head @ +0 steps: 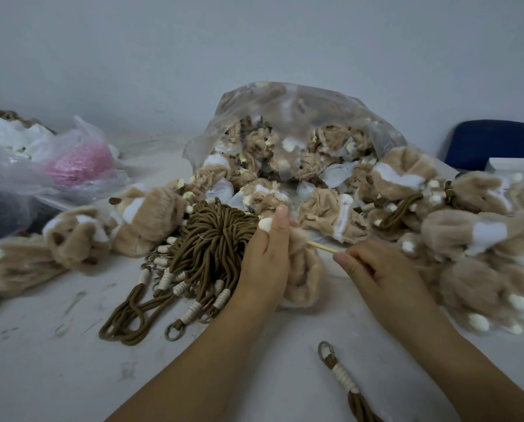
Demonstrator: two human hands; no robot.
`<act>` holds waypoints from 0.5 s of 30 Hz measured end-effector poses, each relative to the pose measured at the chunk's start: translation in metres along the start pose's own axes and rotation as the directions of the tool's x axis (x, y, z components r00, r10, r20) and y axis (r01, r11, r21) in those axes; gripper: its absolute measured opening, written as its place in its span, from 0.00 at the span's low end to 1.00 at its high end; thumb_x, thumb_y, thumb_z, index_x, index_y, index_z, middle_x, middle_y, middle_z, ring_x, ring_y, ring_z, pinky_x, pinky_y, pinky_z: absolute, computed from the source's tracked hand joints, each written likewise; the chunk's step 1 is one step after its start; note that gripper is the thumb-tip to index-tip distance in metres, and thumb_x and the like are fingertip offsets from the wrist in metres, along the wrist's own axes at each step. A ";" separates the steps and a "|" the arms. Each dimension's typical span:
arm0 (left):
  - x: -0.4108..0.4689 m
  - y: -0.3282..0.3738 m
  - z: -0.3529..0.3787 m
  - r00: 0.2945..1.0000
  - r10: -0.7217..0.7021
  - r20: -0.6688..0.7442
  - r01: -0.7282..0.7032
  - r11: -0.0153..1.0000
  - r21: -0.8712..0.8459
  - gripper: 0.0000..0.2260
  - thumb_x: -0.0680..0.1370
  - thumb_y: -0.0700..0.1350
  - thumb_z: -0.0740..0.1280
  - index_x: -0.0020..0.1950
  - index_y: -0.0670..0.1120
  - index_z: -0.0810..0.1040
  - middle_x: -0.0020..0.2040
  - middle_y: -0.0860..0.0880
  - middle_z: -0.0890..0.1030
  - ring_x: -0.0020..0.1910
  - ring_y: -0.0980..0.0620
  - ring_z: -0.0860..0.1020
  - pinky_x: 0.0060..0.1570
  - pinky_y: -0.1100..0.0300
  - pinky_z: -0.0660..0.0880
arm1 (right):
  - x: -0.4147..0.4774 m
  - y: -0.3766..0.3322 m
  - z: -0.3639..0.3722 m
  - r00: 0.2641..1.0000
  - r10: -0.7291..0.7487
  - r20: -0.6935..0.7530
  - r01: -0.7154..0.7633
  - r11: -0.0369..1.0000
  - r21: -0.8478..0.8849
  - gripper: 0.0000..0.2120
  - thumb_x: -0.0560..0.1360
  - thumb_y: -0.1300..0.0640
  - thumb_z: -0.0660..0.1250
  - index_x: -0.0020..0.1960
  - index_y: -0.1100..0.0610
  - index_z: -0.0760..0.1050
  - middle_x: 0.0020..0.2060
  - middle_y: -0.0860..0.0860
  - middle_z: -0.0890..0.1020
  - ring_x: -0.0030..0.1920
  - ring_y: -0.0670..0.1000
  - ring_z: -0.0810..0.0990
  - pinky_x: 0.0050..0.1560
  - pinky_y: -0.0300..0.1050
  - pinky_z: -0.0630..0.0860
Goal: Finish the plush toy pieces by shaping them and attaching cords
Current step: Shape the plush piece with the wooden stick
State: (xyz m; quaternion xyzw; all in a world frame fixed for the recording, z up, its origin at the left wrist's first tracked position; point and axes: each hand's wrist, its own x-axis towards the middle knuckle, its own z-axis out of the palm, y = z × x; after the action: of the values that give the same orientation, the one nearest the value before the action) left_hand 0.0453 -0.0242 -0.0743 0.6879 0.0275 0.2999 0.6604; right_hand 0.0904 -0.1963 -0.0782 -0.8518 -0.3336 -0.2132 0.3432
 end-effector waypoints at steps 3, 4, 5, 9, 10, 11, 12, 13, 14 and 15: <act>-0.001 0.002 0.000 0.999 -0.042 0.016 0.041 0.999 0.025 0.20 0.75 0.62 0.57 0.38 0.48 0.79 0.31 0.49 0.76 0.33 0.55 0.76 0.38 0.55 0.76 | 0.001 -0.001 0.002 1.000 -0.016 -0.006 0.016 1.000 -0.002 0.16 0.77 0.44 0.61 0.34 0.51 0.71 0.30 0.42 0.70 0.39 0.41 0.70 0.41 0.34 0.61; -0.001 0.002 0.001 0.999 -0.045 0.023 0.044 0.999 0.023 0.19 0.75 0.59 0.57 0.36 0.48 0.78 0.30 0.50 0.76 0.32 0.56 0.75 0.37 0.56 0.75 | 0.001 -0.002 0.003 1.000 -0.011 -0.006 0.011 1.000 0.002 0.15 0.77 0.44 0.60 0.35 0.51 0.71 0.31 0.42 0.71 0.39 0.41 0.70 0.42 0.35 0.62; -0.002 0.003 0.003 0.998 -0.042 0.037 0.041 0.999 0.016 0.18 0.76 0.57 0.57 0.35 0.48 0.78 0.29 0.51 0.75 0.31 0.56 0.75 0.36 0.58 0.74 | 0.000 -0.004 0.004 1.000 -0.002 -0.004 0.002 1.000 0.011 0.16 0.77 0.43 0.59 0.36 0.51 0.72 0.32 0.42 0.72 0.39 0.42 0.70 0.43 0.37 0.63; -0.002 0.004 0.011 0.997 -0.040 0.073 0.040 0.999 -0.008 0.17 0.78 0.53 0.57 0.32 0.54 0.78 0.26 0.54 0.72 0.27 0.60 0.72 0.30 0.66 0.72 | -0.008 -0.013 0.010 0.999 0.035 0.000 -0.035 0.999 -0.033 0.21 0.76 0.37 0.51 0.36 0.50 0.70 0.30 0.44 0.73 0.34 0.45 0.71 0.38 0.44 0.66; -0.002 0.003 0.010 0.997 -0.038 0.072 0.038 0.999 -0.003 0.17 0.78 0.53 0.57 0.32 0.54 0.77 0.26 0.54 0.72 0.27 0.59 0.71 0.30 0.65 0.71 | -0.010 -0.016 0.011 0.998 0.055 0.013 -0.054 0.998 -0.041 0.21 0.75 0.36 0.49 0.35 0.49 0.69 0.28 0.44 0.73 0.33 0.46 0.72 0.35 0.42 0.64; -0.001 0.003 0.008 0.997 -0.036 0.066 0.036 0.999 0.006 0.18 0.78 0.54 0.57 0.31 0.53 0.76 0.27 0.52 0.72 0.28 0.58 0.71 0.30 0.63 0.71 | -0.012 -0.017 0.012 0.997 0.073 0.029 -0.071 0.997 -0.038 0.21 0.73 0.35 0.48 0.35 0.48 0.67 0.27 0.44 0.72 0.32 0.46 0.72 0.33 0.41 0.62; -0.001 0.003 0.007 0.998 -0.036 0.050 0.035 0.999 0.016 0.18 0.78 0.55 0.58 0.31 0.52 0.74 0.27 0.50 0.71 0.28 0.56 0.70 0.30 0.60 0.70 | -0.013 -0.018 0.013 0.995 0.085 0.044 -0.084 0.996 -0.039 0.21 0.73 0.34 0.47 0.35 0.48 0.66 0.27 0.44 0.72 0.32 0.46 0.73 0.32 0.41 0.62; -0.001 0.003 0.006 0.999 -0.034 0.024 0.033 0.999 0.022 0.19 0.78 0.56 0.58 0.30 0.51 0.72 0.27 0.50 0.70 0.27 0.54 0.69 0.30 0.59 0.69 | -0.013 -0.018 0.014 0.994 0.097 0.057 -0.094 0.995 -0.042 0.21 0.72 0.33 0.47 0.34 0.48 0.66 0.27 0.43 0.73 0.32 0.45 0.73 0.31 0.41 0.63; -0.002 0.003 0.004 1.000 -0.028 -0.008 0.028 0.999 0.021 0.20 0.79 0.57 0.60 0.29 0.51 0.71 0.26 0.50 0.69 0.26 0.54 0.68 0.28 0.59 0.68 | -0.012 -0.018 0.014 0.992 0.104 0.066 -0.101 0.994 -0.040 0.21 0.72 0.33 0.47 0.34 0.47 0.65 0.28 0.43 0.74 0.33 0.45 0.74 0.30 0.40 0.64; -0.002 0.003 0.003 0.999 -0.017 -0.043 0.018 1.000 0.015 0.21 0.79 0.56 0.61 0.29 0.50 0.70 0.25 0.51 0.68 0.25 0.55 0.67 0.27 0.60 0.67 | -0.012 -0.018 0.014 0.992 0.107 0.074 -0.105 0.994 -0.032 0.21 0.72 0.33 0.47 0.34 0.47 0.65 0.29 0.42 0.74 0.34 0.44 0.74 0.30 0.39 0.64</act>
State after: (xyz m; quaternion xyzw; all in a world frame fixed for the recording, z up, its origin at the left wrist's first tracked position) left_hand 0.0438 -0.0285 -0.0725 0.6859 0.0500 0.3088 0.6570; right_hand 0.0711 -0.1813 -0.0863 -0.8804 -0.2974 -0.1671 0.3293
